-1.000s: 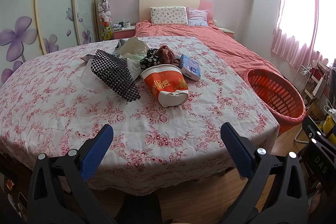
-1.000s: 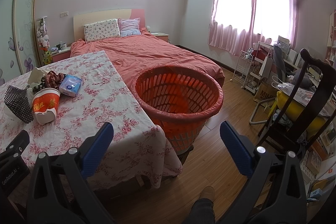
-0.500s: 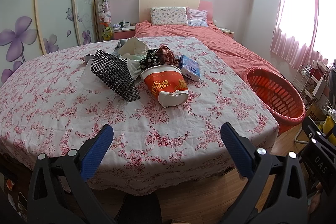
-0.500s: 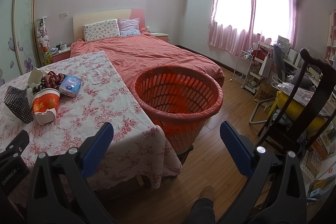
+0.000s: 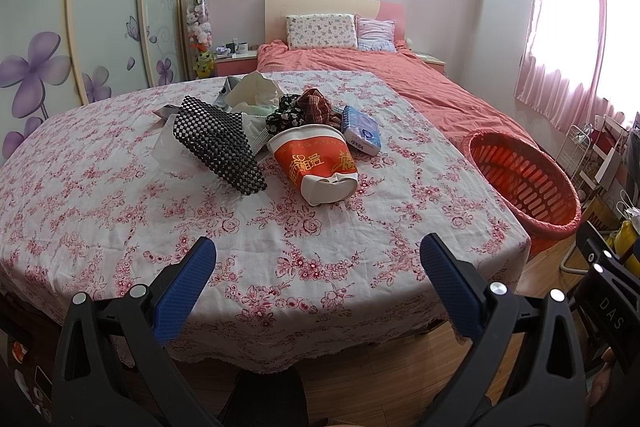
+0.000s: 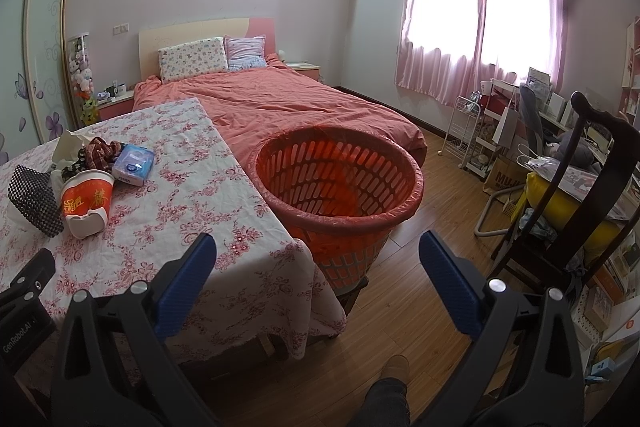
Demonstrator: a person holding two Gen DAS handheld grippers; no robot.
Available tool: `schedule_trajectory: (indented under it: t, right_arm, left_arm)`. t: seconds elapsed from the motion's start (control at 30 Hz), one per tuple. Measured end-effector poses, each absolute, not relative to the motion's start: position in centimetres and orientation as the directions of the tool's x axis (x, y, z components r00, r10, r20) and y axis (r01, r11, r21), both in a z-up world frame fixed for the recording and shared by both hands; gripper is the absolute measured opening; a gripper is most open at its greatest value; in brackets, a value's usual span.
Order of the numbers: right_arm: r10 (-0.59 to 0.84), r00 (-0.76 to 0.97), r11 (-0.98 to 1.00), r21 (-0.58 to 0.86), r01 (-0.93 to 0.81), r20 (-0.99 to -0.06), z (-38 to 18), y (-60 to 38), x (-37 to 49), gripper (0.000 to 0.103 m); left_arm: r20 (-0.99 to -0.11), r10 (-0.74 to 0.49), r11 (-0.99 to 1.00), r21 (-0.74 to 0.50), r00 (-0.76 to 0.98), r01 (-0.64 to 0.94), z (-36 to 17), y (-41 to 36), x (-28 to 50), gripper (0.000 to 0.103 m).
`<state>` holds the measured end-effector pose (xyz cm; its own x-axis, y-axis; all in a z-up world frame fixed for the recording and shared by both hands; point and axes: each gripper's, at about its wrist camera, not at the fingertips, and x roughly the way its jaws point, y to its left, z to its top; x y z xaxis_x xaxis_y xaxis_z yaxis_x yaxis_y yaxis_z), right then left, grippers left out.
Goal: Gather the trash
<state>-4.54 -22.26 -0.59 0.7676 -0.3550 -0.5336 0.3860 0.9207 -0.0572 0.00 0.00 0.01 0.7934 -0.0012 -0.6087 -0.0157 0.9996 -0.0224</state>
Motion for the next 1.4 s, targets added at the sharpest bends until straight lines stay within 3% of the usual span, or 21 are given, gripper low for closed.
schedule_trajectory:
  t: [1.03,1.4]
  right_arm:
    - [-0.351,0.770,0.922,-0.055,0.382,-0.533,-0.6,-22.4,-4.9,0.099]
    - [-0.275,0.808,0.951,-0.023,0.309,-0.522,-0.4,-20.8,-3.4,0.099]
  left_arm:
    - [-0.607,-0.001,1.000,-0.023,0.795,-0.016,0.0,0.0,0.0,0.101]
    - [-0.594,0.010,0.999,-0.033,0.805,-0.037,0.3,1.2,1.0,0.101]
